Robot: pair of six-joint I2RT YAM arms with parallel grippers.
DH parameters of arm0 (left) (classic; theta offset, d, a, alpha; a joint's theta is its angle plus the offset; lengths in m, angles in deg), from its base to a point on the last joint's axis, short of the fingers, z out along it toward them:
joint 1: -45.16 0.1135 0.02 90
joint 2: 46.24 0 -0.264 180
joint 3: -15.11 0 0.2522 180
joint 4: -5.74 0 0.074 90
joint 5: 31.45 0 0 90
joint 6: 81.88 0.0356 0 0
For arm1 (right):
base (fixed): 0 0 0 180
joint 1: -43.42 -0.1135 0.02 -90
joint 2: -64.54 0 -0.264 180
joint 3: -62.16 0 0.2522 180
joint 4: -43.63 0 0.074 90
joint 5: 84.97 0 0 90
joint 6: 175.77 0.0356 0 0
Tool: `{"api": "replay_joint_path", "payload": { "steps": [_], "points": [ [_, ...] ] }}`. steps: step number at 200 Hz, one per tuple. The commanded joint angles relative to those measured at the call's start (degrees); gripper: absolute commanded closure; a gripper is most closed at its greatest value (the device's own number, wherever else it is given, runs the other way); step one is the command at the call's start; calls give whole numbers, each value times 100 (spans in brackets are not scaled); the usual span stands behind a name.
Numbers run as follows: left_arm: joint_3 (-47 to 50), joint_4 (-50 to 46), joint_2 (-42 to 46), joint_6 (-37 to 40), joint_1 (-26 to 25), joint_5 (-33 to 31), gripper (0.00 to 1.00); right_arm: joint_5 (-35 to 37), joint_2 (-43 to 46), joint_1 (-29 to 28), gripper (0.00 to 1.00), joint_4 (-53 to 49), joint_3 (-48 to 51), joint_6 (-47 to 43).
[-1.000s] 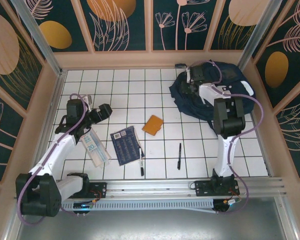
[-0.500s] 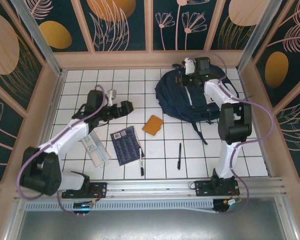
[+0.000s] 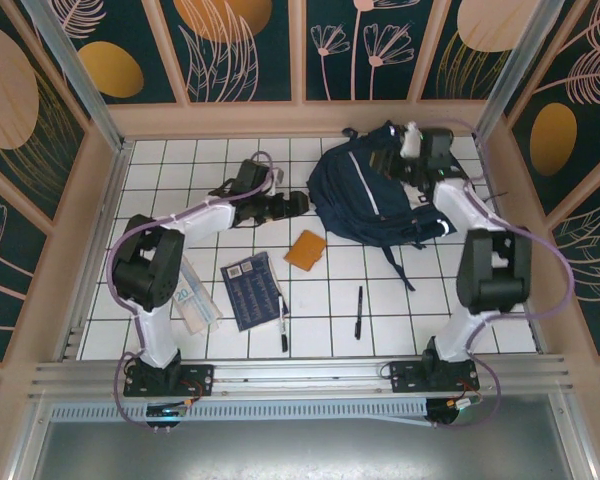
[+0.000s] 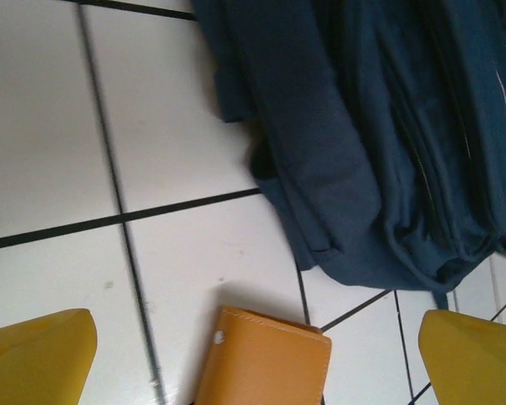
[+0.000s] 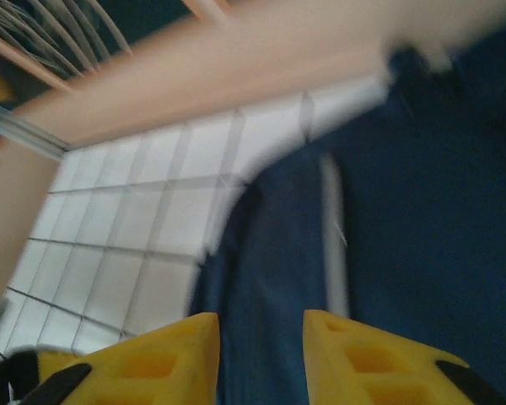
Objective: Pack the student bag
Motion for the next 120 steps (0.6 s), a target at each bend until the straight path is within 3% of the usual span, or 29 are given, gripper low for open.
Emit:
{"api": "replay_joint_path", "payload": {
  "steps": [1,38,86,120],
  "points": [
    [-940,-520,-122,591,-556,-483,2,881,1222,498,61,-144,1338,440],
    [-2153,-1013,-920,1590,-1346,-976,1,1720,2362,1166,53,-881,2204,1007],
    [-2409,-404,-1352,5139,-2065,-2417,1,2028,2984,1568,47,-1002,2687,1117],
    [-2927,238,-2179,6753,-2333,-4002,1,1803,3322,1605,39,-768,2921,1196]
  ]
}}
